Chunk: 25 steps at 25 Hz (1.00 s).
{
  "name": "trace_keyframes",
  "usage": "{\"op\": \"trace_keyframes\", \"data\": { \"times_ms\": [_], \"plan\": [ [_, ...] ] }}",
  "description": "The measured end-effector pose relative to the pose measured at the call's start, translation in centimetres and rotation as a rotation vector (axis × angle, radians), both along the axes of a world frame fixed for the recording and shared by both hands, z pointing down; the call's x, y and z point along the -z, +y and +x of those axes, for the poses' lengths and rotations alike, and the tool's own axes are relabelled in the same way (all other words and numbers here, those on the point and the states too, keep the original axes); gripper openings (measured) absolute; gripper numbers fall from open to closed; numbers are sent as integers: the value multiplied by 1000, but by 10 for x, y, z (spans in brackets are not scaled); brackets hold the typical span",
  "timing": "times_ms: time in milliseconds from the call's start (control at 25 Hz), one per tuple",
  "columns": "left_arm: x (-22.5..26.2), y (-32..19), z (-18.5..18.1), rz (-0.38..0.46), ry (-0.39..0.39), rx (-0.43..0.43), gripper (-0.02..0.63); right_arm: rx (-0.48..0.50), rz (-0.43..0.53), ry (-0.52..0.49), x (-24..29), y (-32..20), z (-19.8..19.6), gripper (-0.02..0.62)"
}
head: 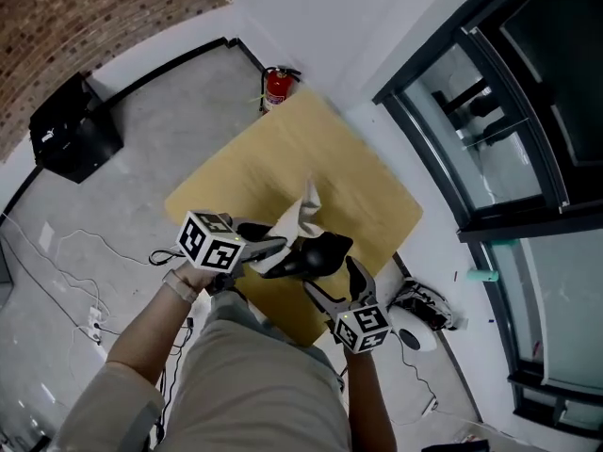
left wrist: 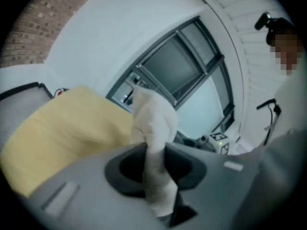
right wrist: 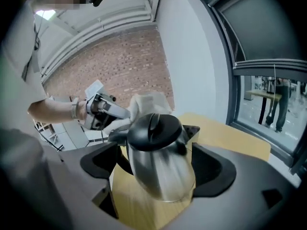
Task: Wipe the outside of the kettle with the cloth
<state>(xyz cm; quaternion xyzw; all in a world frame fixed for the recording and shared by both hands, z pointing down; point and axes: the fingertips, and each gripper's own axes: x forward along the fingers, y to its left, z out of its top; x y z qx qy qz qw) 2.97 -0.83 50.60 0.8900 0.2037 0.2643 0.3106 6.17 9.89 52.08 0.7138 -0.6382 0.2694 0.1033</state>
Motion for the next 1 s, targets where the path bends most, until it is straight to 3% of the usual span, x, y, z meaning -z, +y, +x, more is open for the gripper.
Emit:
{"op": "trace_keyframes", "data": {
  "times_ms": [160, 280, 360, 440, 480, 640, 720, 800, 1000],
  "plan": [
    [-64, 12, 15, 15, -167, -122, 101, -35, 5, 1, -1, -7, 1, 494],
    [-126, 25, -10, 32, -332, -202, 101, -35, 2, 0, 0, -8, 4, 494],
    [-151, 33, -22, 48, -392, -239, 101, -20, -11, -4, -1, -10, 5, 494],
    [-143, 27, -13, 14, -377, -219, 101, -28, -30, -21, -4, -9, 8, 494],
    [-125, 21, -1, 1, -329, -202, 101, -36, -40, -21, -6, -7, 11, 493],
    [-15, 11, 62, -54, -24, -219, 101, -21, -77, 46, -9, -4, 17, 494],
    [9, 15, 85, -22, 45, -264, 101, 13, -92, 61, -10, -5, 15, 494],
    [-5, 15, 103, 21, 17, -274, 103, 44, -122, 83, -14, -5, 12, 494],
    [-100, -8, 105, -63, -240, -163, 101, 32, -161, 112, -19, -7, 15, 494]
  ]
}}
